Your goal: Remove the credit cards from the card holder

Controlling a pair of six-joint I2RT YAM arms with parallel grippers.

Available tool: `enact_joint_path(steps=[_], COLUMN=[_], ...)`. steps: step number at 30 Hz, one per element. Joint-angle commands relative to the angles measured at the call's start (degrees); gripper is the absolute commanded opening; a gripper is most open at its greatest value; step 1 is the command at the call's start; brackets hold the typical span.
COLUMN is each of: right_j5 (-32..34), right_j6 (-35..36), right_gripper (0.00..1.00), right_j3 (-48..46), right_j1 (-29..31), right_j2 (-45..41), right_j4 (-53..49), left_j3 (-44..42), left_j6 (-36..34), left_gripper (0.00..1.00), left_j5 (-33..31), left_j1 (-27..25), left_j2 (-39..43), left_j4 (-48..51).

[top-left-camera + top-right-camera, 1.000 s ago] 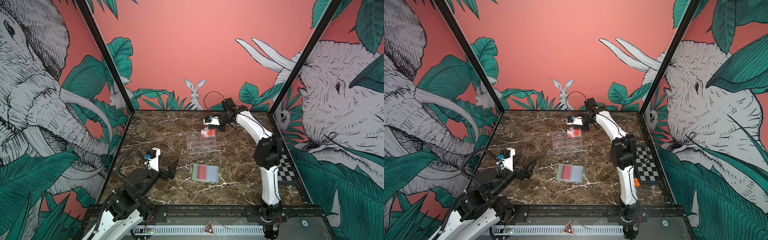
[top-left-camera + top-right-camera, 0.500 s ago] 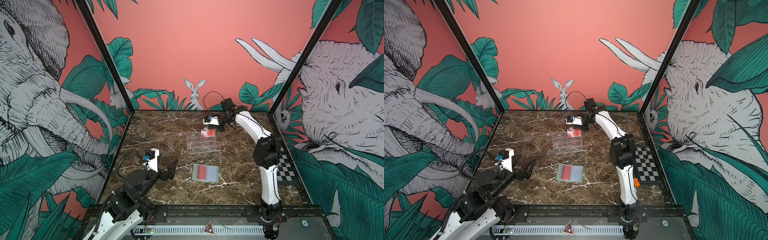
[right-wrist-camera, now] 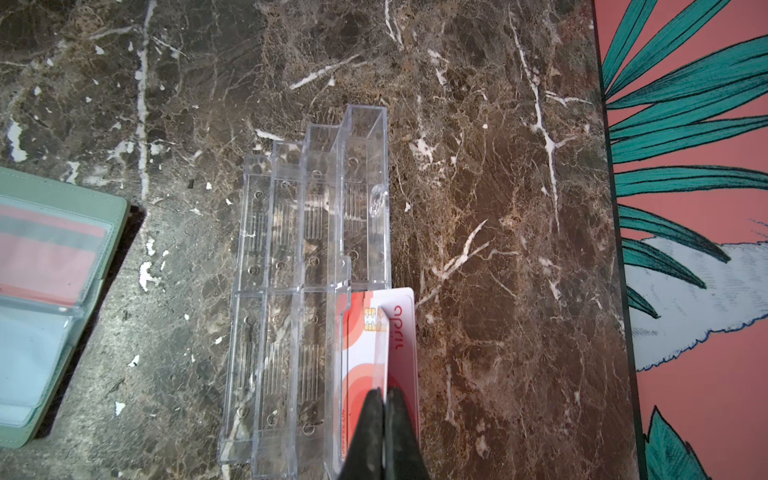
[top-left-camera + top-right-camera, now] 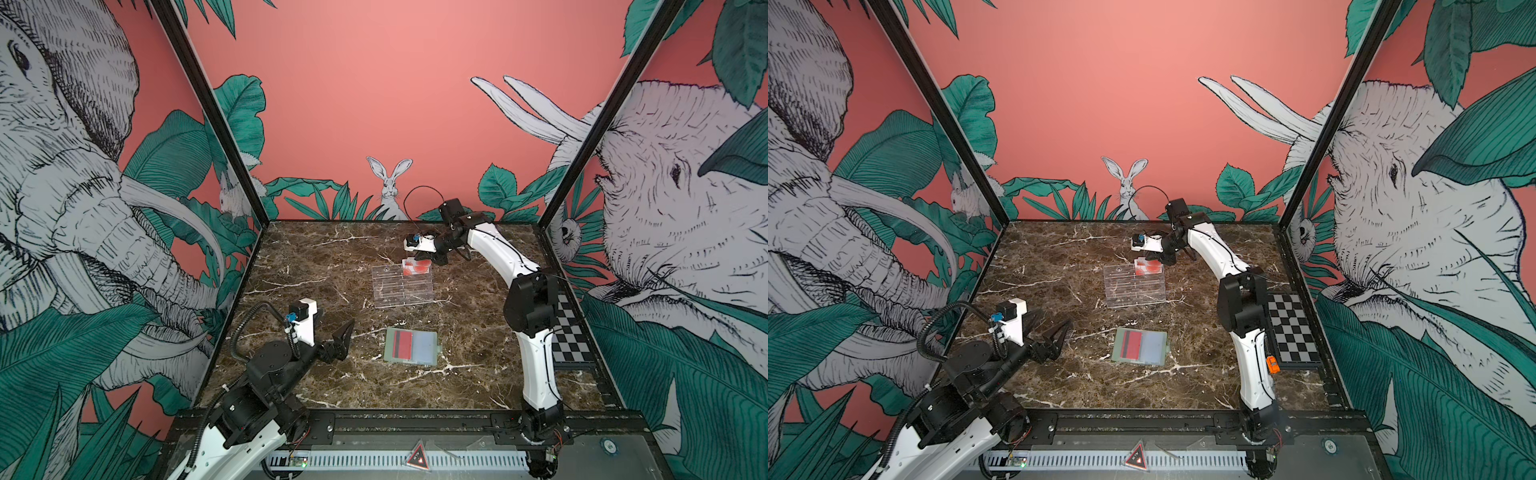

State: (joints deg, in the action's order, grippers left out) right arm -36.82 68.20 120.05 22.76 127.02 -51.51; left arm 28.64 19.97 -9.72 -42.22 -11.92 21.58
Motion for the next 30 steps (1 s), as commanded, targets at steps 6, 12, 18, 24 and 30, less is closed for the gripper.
enact_joint_path(steps=[6, 12, 18, 24, 30], right_j5=[0.17, -0.1, -0.18, -0.18, -0.01], right_j6=[-0.17, -0.1, 0.11, 0.11, 0.0], right_gripper=[0.0, 0.0, 0.0, 0.0, 0.0], right_j3=[2.11, 2.27, 2.27, 1.94, 1.86], right_j1=[0.61, 0.92, 1.14, 1.14, 1.17], right_j2=[1.82, 2.26, 2.27, 2.35, 2.53], right_j4=[0.22, 0.04, -0.05, -0.08, -0.06], left_j3=[-0.98, -1.15, -1.22, -1.49, -1.51], left_j6=[0.78, 1.3, 1.73, 1.92, 2.0], left_gripper=[0.99, 0.99, 0.99, 0.99, 0.99], left_j5=[-0.66, -0.66, -0.39, -0.04, -0.04], left_j1=[0.29, 0.29, 0.3, 0.35, 0.29], left_j2=[0.76, 0.77, 1.02, 1.29, 1.29], left_j4=[1.0, 0.83, 1.0, 0.92, 1.09])
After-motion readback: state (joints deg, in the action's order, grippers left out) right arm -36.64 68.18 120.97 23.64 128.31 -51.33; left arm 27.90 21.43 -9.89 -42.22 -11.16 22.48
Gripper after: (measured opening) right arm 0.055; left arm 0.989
